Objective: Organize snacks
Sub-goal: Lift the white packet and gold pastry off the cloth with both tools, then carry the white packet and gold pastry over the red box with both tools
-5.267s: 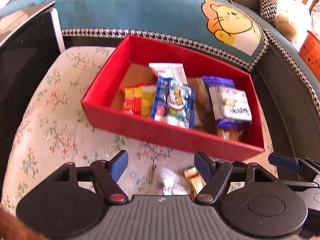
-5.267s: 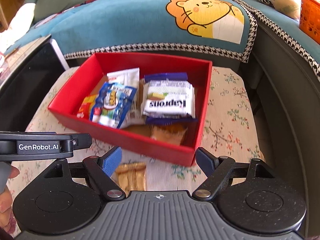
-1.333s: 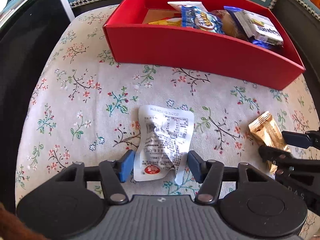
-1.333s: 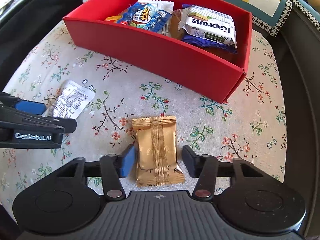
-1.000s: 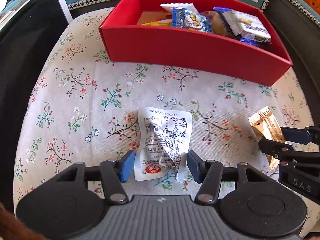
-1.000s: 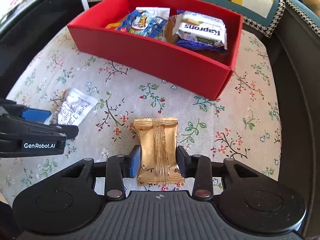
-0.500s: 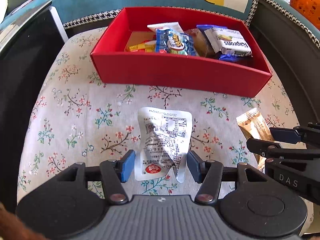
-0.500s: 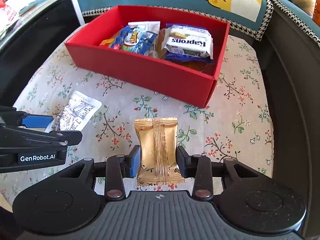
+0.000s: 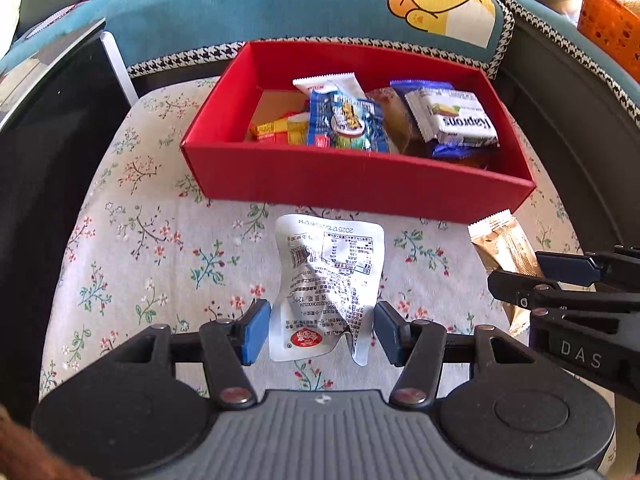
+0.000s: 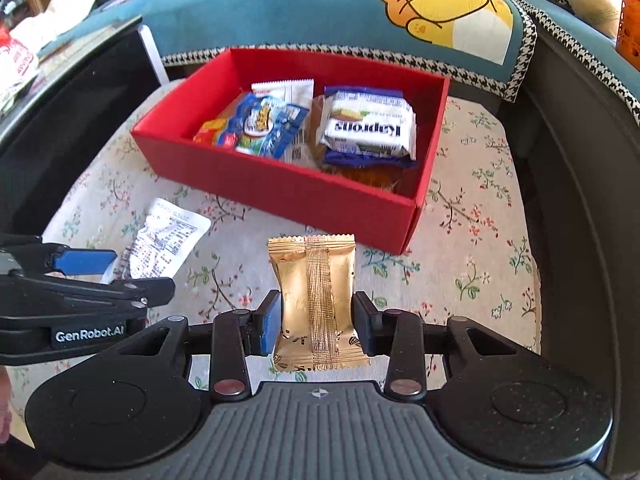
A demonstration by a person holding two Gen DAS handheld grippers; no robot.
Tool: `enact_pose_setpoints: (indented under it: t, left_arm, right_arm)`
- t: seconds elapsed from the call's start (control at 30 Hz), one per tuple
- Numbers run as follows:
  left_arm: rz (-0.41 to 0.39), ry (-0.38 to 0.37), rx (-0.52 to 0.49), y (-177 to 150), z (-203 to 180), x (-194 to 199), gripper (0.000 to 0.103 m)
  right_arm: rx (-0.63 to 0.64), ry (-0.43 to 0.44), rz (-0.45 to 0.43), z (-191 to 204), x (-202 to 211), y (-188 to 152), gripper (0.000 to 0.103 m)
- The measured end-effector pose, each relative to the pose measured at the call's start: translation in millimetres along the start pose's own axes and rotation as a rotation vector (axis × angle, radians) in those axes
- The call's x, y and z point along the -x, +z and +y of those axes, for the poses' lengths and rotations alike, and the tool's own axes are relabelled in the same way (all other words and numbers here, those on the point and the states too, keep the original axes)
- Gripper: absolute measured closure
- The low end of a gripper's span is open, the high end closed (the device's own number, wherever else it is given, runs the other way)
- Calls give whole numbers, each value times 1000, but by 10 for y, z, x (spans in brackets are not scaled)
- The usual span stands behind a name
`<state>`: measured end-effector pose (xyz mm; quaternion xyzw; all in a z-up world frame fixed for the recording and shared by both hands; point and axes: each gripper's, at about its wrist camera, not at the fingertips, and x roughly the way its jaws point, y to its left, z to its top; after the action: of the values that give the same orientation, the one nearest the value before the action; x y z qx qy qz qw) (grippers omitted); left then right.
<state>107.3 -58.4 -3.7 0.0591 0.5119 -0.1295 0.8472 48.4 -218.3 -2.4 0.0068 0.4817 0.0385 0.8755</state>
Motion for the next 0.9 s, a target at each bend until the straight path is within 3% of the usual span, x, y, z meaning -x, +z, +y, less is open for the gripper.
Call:
enact_pose_setpoints:
  t: [0.9]
  left_arm:
    - [-81,-11,46,756,-42,-47,1]
  right_arm:
    - [-64,29,-102,-156,6,605,57]
